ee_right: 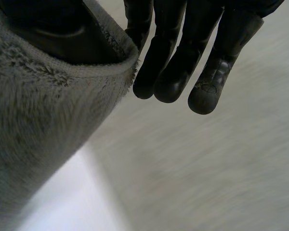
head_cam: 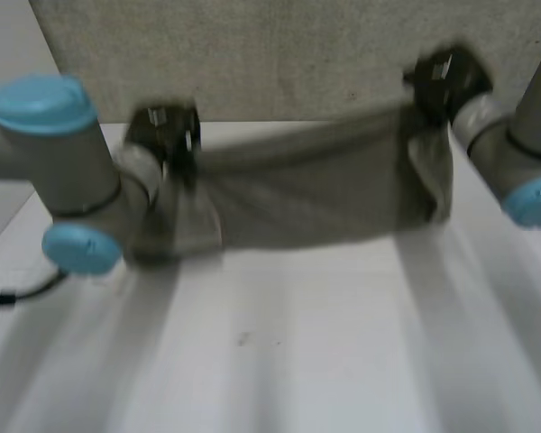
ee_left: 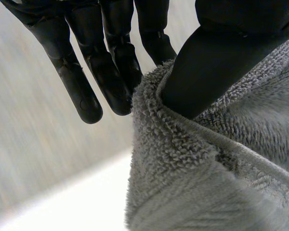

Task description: Fold the towel.

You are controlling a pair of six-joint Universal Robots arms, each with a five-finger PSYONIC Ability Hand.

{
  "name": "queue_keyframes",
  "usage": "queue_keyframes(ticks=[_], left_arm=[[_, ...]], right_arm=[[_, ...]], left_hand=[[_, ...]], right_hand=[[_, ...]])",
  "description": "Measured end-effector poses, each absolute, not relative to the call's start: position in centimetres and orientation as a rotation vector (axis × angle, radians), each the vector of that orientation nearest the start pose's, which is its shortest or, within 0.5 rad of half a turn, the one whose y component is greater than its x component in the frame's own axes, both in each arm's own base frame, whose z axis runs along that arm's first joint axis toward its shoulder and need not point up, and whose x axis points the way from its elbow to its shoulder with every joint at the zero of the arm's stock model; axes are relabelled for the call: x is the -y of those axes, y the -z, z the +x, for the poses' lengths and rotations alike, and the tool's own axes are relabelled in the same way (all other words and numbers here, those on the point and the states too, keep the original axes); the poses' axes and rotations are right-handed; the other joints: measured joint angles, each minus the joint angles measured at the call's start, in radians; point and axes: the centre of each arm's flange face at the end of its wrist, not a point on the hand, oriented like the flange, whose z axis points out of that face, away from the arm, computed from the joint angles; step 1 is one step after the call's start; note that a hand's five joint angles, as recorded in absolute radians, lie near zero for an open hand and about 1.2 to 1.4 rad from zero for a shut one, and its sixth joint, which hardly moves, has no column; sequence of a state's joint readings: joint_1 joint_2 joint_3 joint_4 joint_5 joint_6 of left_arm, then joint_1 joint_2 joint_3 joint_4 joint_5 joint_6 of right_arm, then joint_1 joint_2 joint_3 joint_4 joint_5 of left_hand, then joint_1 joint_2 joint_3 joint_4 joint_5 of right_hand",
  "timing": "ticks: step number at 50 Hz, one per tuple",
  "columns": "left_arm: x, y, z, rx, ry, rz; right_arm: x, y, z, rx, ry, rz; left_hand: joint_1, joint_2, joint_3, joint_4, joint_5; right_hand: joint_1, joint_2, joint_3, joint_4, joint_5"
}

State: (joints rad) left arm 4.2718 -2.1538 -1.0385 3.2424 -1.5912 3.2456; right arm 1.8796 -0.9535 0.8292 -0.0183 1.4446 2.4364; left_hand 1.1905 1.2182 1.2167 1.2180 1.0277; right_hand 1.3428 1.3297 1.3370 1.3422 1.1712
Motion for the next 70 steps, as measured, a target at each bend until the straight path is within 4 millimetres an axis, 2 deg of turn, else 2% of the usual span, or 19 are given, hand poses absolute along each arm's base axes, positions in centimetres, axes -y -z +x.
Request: queue_keyframes(ticks=[1, 2, 4, 6, 8, 10, 13, 14, 19, 21, 22, 25, 29, 34, 37, 40, 51, 60, 70], left_arm=[[35.2, -28.4, -30.8, -2.153, 2.541, 0.572], [35.5, -29.5, -30.8, -2.096, 2.598, 0.554], [36.1, -33.7, -30.6, -1.867, 2.795, 0.480], [36.2, -36.2, -30.2, -1.729, 2.893, 0.433], [36.1, -37.6, -29.8, -1.653, 2.939, 0.407], [36.1, -38.0, -29.4, -1.631, 2.947, 0.397], [36.0, -36.5, -28.7, -1.719, 2.879, 0.421], [35.9, -35.4, -28.5, -1.780, 2.830, 0.439], [35.3, -28.9, -27.0, -2.092, 2.557, 0.533], [34.4, -25.6, -26.4, -2.238, 2.412, 0.577], [34.1, -24.8, -26.3, -2.274, 2.375, 0.587], [32.2, -20.7, -25.5, -2.452, 2.173, 0.634], [30.1, -17.4, -24.8, -2.596, 1.980, 0.669], [27.8, -14.6, -24.0, -2.703, 1.788, 0.711], [27.1, -13.8, -23.7, -2.710, 1.730, 0.743], [26.9, -13.4, -23.5, -2.701, 1.706, 0.760], [26.2, -13.8, -22.8, -2.687, 1.701, 0.744], [24.4, -14.5, -22.5, -2.663, 1.757, 0.735], [22.8, -15.1, -20.8, -2.627, 1.754, 0.668]], right_arm=[[39.5, -32.6, 27.5, -1.750, 2.636, -1.126], [39.6, -33.6, 27.5, -1.696, 2.686, -1.081], [39.5, -37.4, 27.2, -1.503, 2.834, -0.917], [38.9, -39.5, 26.9, -1.397, 2.888, -0.825], [38.3, -40.3, 26.7, -1.355, 2.894, -0.778], [37.7, -40.4, 26.5, -1.360, 2.871, -0.762], [36.8, -38.7, 26.4, -1.455, 2.778, -0.803], [36.4, -37.7, 26.4, -1.503, 2.730, -0.833], [34.3, -31.5, 26.4, -1.728, 2.449, -1.018], [33.1, -28.4, 26.4, -1.813, 2.313, -1.098], [32.8, -27.6, 26.3, -1.832, 2.281, -1.116], [31.3, -23.3, 26.0, -1.937, 2.109, -1.211], [29.8, -19.6, 25.5, -2.028, 1.962, -1.291], [28.0, -15.9, 24.3, -2.135, 1.810, -1.351], [27.2, -14.7, 23.7, -2.178, 1.756, -1.355], [26.8, -14.3, 23.4, -2.199, 1.732, -1.348], [27.2, -14.0, 22.3, -2.250, 1.727, -1.300], [27.2, -14.2, 21.8, -2.265, 1.731, -1.268], [27.0, -14.3, 21.9, -2.260, 1.738, -1.216]], left_hand=[[0.000, 0.000, 0.000, 0.000, 0.000], [0.000, 0.000, 0.000, 0.000, 0.000], [0.000, 0.000, 0.000, 0.000, 0.000], [0.000, 0.000, 0.000, 0.000, 0.000], [0.000, 0.000, 0.000, 0.000, 0.000], [0.000, 0.000, 0.000, 0.000, 0.000], [0.000, 0.000, 0.000, 0.000, 0.000], [0.000, 0.000, 0.000, 0.000, 0.000], [0.000, 0.000, 0.000, 0.000, 0.000], [0.000, 0.000, 0.000, 0.000, 0.000], [0.000, 0.000, 0.000, 0.000, 0.000], [0.000, 0.000, 0.000, 0.000, 0.000], [-0.010, -0.047, -0.045, -0.047, -0.016], [-0.257, -0.289, -0.286, -0.289, -0.274], [-0.462, -0.496, -0.493, -0.496, -0.482], [-0.570, -0.602, -0.600, -0.601, -0.590], [-0.868, -0.901, -0.899, -0.898, -0.890], [-0.938, -0.974, -0.972, -0.970, -0.960], [-0.943, -0.979, -0.976, -0.974, -0.963]], right_hand=[[0.000, 0.000, 0.000, 0.000, 0.000], [0.000, 0.000, 0.000, 0.000, 0.000], [0.000, 0.000, 0.000, 0.000, 0.000], [0.000, 0.000, 0.000, 0.000, 0.000], [0.000, 0.000, 0.000, 0.000, 0.000], [0.000, 0.000, 0.000, 0.000, 0.000], [0.000, 0.000, 0.000, 0.000, 0.000], [0.000, 0.000, 0.000, 0.000, 0.000], [0.000, 0.000, 0.000, 0.000, 0.003], [0.000, 0.000, 0.000, 0.000, 0.005], [0.000, 0.000, 0.000, 0.000, 0.005], [0.000, 0.000, 0.000, 0.000, 0.007], [0.000, 0.000, 0.000, 0.000, 0.007], [0.000, 0.000, 0.000, 0.000, 0.007], [0.000, 0.000, 0.000, 0.000, 0.007], [0.000, 0.000, 0.000, 0.000, 0.006], [0.000, 0.000, 0.000, 0.000, 0.007], [0.000, 0.000, 0.000, 0.000, 0.007], [0.000, 0.000, 0.000, 0.001, 0.007]])
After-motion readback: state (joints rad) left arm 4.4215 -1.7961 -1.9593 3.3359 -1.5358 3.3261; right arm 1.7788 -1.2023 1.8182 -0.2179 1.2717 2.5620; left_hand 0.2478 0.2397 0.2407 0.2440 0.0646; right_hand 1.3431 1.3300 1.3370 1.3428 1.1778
